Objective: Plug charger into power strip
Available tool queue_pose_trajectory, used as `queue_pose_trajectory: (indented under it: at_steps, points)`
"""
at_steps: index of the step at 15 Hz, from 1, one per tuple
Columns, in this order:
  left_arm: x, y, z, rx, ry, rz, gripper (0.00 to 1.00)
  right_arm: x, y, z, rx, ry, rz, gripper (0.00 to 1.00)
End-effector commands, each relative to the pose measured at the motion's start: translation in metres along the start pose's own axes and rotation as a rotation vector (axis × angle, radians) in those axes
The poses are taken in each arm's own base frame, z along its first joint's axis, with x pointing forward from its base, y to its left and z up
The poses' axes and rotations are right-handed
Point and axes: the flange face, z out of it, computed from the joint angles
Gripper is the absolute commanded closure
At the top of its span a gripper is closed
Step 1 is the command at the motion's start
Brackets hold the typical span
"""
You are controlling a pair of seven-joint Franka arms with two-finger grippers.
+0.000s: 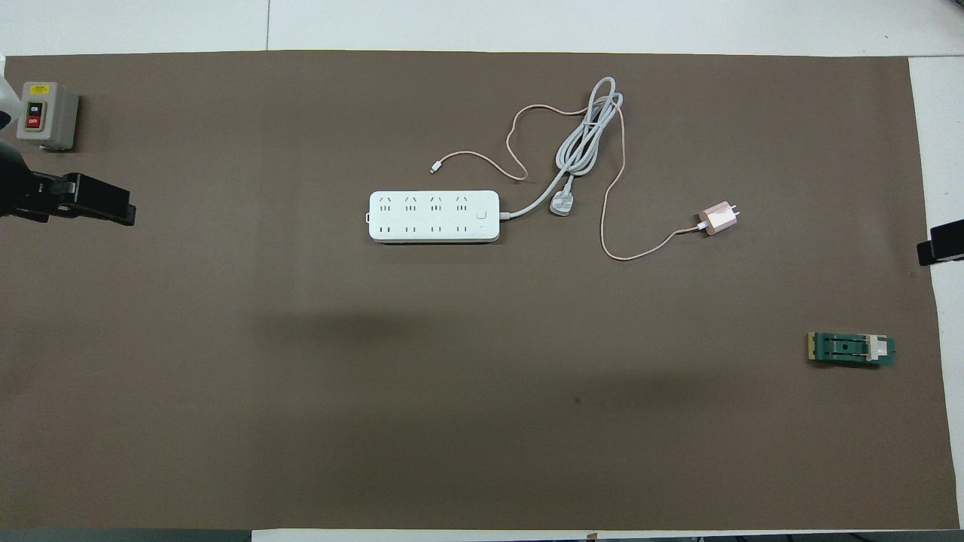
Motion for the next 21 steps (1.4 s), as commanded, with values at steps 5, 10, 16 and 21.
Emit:
queue_pose_trajectory:
  at_steps: [5, 10, 16, 21]
  points:
    - [-0.006, 0.001, -0.001, 0.009, 0.002, 0.013, 0.0, -0.007, 0.007, 0.0, -0.006, -0.018, -0.006, 0.0]
    - [-0.006, 0.0, -0.001, 0.009, 0.005, 0.012, 0.0, -0.01, 0.017, -0.002, -0.007, -0.011, 0.025, 0.0]
    - [-0.007, 0.001, 0.0, 0.009, 0.002, 0.012, 0.0, -0.018, 0.017, 0.0, 0.013, -0.056, 0.011, 0.0]
    - [-0.005, 0.001, 0.001, 0.01, 0.013, 0.014, 0.0, -0.016, 0.02, 0.007, 0.015, -0.059, 0.08, 0.0]
